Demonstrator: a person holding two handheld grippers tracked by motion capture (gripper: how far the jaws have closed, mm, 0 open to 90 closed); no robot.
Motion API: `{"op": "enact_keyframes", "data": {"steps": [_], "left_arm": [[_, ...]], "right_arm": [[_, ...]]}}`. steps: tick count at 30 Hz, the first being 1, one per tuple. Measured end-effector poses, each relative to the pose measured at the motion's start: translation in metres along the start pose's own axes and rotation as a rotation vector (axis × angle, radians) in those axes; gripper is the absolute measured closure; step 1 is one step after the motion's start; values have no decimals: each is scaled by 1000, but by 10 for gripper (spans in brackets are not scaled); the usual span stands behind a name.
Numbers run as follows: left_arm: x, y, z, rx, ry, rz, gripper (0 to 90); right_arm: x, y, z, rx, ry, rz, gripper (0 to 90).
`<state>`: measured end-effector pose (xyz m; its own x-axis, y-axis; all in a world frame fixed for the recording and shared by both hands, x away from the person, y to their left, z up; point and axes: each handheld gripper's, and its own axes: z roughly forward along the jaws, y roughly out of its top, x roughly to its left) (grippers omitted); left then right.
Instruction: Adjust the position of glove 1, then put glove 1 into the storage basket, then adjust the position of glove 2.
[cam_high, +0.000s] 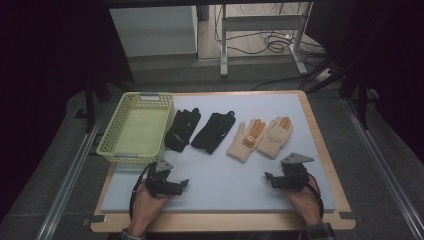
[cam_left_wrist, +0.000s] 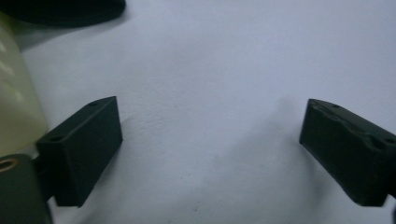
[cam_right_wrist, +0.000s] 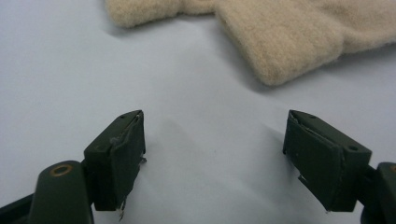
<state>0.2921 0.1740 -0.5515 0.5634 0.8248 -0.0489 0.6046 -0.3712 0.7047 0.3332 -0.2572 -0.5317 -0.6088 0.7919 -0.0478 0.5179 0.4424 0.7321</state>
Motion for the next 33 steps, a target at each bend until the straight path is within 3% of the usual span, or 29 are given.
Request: {"op": "enact_keyframes", "data": {"steps": [1, 24, 33], "left_arm": [[-1, 0, 0, -2, 10, 15, 65], [0, -1, 0, -5, 0, 6, 73], [0, -1, 0, -6, 1, 6, 73]], "right_arm": [[0, 0, 0, -1, 0, -1, 205], [0, 1, 0, 1, -13, 12, 187], [2, 7, 0, -17, 19, 26, 187]]}}
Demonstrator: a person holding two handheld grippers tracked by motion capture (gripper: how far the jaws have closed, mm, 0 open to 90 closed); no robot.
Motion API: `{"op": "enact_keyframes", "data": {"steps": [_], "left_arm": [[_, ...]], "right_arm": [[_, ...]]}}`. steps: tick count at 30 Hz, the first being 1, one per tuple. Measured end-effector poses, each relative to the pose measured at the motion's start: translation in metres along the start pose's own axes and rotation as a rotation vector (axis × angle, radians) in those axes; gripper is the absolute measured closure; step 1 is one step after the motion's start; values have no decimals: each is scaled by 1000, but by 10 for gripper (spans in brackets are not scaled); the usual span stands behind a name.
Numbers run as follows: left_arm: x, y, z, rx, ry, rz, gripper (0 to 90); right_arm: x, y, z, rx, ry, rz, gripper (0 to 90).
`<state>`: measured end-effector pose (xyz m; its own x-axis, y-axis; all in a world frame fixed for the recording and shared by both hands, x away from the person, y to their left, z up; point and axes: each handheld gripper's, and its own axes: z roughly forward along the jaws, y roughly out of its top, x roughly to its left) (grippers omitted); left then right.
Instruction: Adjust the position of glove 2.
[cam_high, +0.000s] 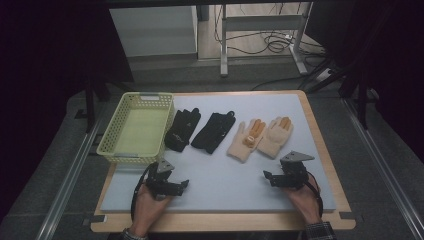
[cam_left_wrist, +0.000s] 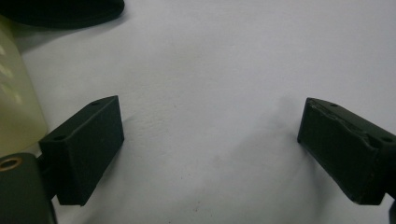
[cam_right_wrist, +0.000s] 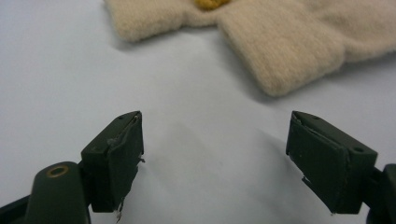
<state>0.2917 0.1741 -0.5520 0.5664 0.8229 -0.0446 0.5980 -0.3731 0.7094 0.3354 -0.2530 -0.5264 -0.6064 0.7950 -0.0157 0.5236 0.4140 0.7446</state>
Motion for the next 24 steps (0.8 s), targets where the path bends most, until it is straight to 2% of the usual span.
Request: {"op": "enact_keyframes", "data": {"steps": [6, 14, 24], "left_arm": [[0, 0, 0, 0, 0, -1, 73], [0, 0, 0, 0, -1, -1, 74], [0, 0, 0, 0, 0, -1, 74]], "right_arm": [[6, 10, 6, -2, 32, -2, 187], [12, 24, 17, -10, 50, -10, 187], [25, 54, 35, -20, 95, -32, 189]]}}
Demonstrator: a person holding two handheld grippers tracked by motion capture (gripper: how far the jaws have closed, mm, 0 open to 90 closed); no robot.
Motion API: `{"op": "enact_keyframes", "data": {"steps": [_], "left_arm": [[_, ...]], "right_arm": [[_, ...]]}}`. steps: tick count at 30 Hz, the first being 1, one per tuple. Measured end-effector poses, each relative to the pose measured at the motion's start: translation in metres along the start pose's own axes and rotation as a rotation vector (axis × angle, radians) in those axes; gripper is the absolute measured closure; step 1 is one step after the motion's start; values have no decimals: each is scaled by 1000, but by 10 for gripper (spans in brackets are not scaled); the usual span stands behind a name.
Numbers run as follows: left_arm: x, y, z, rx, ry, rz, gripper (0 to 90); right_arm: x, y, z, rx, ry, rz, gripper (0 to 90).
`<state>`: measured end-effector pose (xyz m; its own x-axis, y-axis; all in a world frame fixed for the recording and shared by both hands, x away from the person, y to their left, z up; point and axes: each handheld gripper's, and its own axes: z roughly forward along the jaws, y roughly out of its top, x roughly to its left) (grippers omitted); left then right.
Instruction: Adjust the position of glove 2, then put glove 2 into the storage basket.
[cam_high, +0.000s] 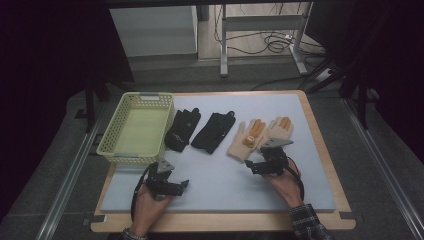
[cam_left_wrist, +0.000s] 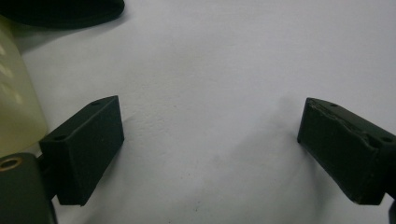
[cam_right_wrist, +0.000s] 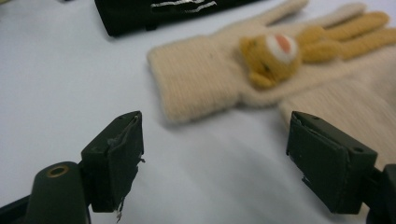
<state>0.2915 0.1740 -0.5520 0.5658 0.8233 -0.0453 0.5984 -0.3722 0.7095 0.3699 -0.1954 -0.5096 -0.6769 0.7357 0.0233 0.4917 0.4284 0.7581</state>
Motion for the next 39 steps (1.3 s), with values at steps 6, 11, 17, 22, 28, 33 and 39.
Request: {"op": "enact_keyframes", "data": {"steps": [6, 11, 17, 22, 28, 33, 39], "left_arm": [[0, 0, 0, 0, -1, -1, 74], [0, 0, 0, 0, 0, 0, 74], [0, 0, 0, 0, -1, -1, 74], [0, 0, 0, 0, -1, -1, 74], [0, 0, 0, 0, -2, -1, 74], [0, 0, 0, 1, 0, 0, 74], [1, 0, 0, 4, -2, 4, 74]], "right_arm": [[7, 19, 13, -4, 11, -21, 214], [9, 31, 23, -2, 13, -35, 235], [10, 54, 43, -2, 17, -49, 274], [11, 67, 57, -1, 16, -64, 281], [12, 81, 80, 11, 15, -63, 281], [14, 93, 104, 21, 18, -51, 254], [17, 103, 128, 29, 15, -43, 202]]}}
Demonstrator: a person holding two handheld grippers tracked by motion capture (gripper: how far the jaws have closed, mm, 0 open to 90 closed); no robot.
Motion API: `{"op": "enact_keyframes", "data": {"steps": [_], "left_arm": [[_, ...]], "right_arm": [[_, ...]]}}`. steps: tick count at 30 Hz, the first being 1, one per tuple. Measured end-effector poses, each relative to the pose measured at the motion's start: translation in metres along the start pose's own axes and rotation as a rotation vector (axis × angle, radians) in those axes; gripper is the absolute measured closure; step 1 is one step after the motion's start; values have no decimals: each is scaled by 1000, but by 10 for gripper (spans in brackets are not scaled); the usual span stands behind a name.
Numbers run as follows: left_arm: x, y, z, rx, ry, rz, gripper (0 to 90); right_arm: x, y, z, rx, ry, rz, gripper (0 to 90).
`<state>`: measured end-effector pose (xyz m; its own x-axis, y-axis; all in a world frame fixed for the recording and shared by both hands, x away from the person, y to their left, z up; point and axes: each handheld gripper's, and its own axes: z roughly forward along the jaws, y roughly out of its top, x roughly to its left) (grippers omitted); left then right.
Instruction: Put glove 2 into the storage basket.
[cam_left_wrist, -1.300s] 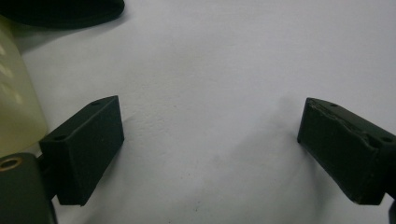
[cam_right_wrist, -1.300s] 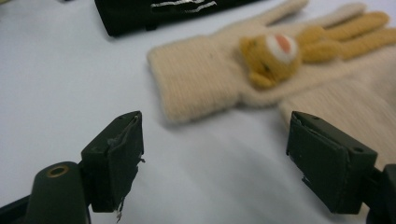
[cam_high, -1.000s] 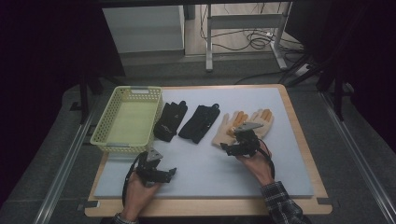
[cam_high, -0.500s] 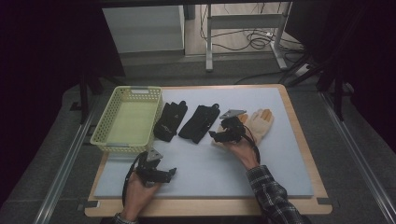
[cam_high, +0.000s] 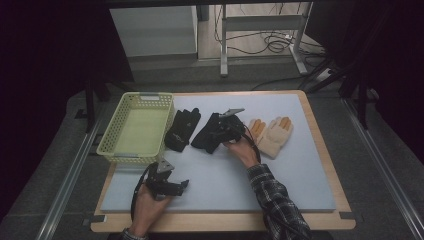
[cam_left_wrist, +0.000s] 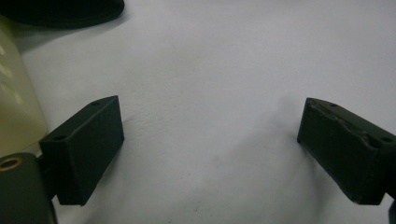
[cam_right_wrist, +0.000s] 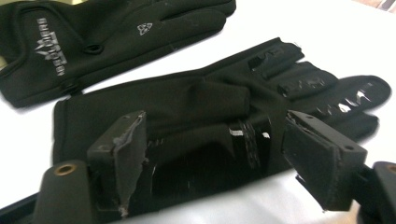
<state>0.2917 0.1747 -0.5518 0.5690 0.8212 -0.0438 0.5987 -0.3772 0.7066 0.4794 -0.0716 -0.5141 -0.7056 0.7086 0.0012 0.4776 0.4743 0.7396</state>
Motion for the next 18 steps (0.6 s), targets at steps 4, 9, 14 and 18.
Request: {"op": "enact_keyframes", "data": {"steps": [4, 9, 14, 18], "left_arm": [[0, 0, 0, -1, -1, -1, 74], [0, 0, 0, -1, -1, 0, 74], [0, 0, 0, -1, 0, -1, 74], [0, 0, 0, 0, -1, -2, 74]], "right_arm": [[1, 3, 16, 38, -11, -5, 198], [2, 4, 23, 93, 26, 9, 407], [6, 5, 19, 98, 66, 10, 773], [11, 7, 11, 99, 48, -51, 825]]}}
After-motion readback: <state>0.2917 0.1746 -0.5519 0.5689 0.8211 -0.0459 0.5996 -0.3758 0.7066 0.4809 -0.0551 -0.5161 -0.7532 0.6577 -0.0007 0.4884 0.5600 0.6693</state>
